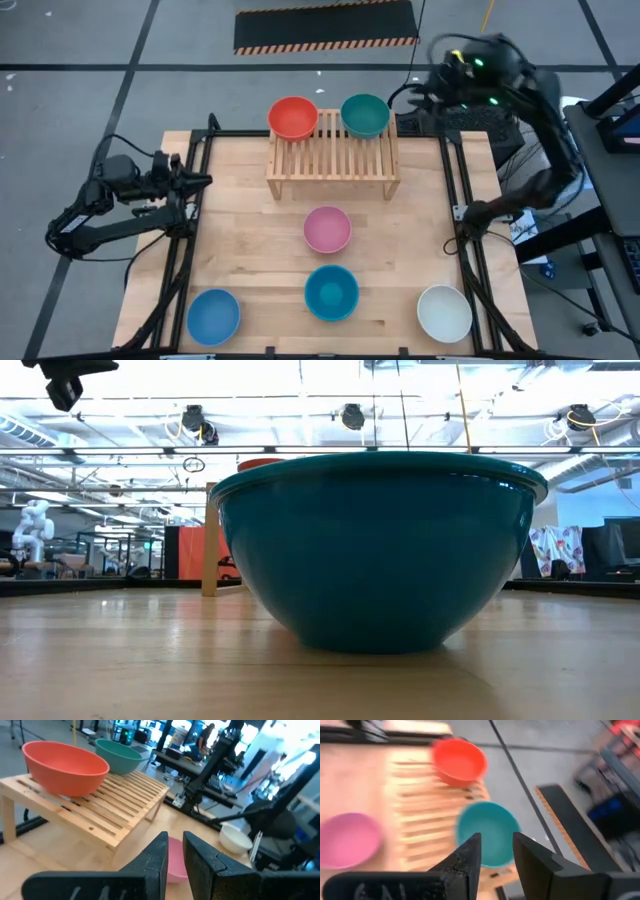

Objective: Place and stack bowls onto a shelf
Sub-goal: Stack the pink bowl on the green bowl on the shelf

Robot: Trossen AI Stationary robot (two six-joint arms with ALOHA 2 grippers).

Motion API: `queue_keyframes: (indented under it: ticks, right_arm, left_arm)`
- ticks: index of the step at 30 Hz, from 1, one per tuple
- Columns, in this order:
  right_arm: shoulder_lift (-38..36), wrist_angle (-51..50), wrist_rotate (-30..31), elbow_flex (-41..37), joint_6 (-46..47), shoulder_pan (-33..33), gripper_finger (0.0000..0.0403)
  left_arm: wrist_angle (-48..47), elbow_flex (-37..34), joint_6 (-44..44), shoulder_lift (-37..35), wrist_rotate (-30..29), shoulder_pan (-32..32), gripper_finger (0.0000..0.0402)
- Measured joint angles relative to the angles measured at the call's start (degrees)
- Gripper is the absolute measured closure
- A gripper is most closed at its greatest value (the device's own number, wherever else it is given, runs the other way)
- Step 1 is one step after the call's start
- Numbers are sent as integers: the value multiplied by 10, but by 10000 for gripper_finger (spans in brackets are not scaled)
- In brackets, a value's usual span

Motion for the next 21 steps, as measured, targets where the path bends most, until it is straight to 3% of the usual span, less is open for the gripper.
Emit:
queue_keyframes:
  ticks: [5,11,15,21]
  right_arm:
    - [-35,-41,-17,0,54,76,303]
    - [-26,-113,-25,-11,123,170,313]
    - [-7,-100,-63,-46,134,228,314]
    - [28,-99,-60,-123,116,285,314]
  left_arm:
    - [-16,0,47,8,0,0,339]
    - [-30,14,66,42,0,0,339]
    - [-28,25,69,62,0,0,339]
    - [-29,37,70,73,14,0,339]
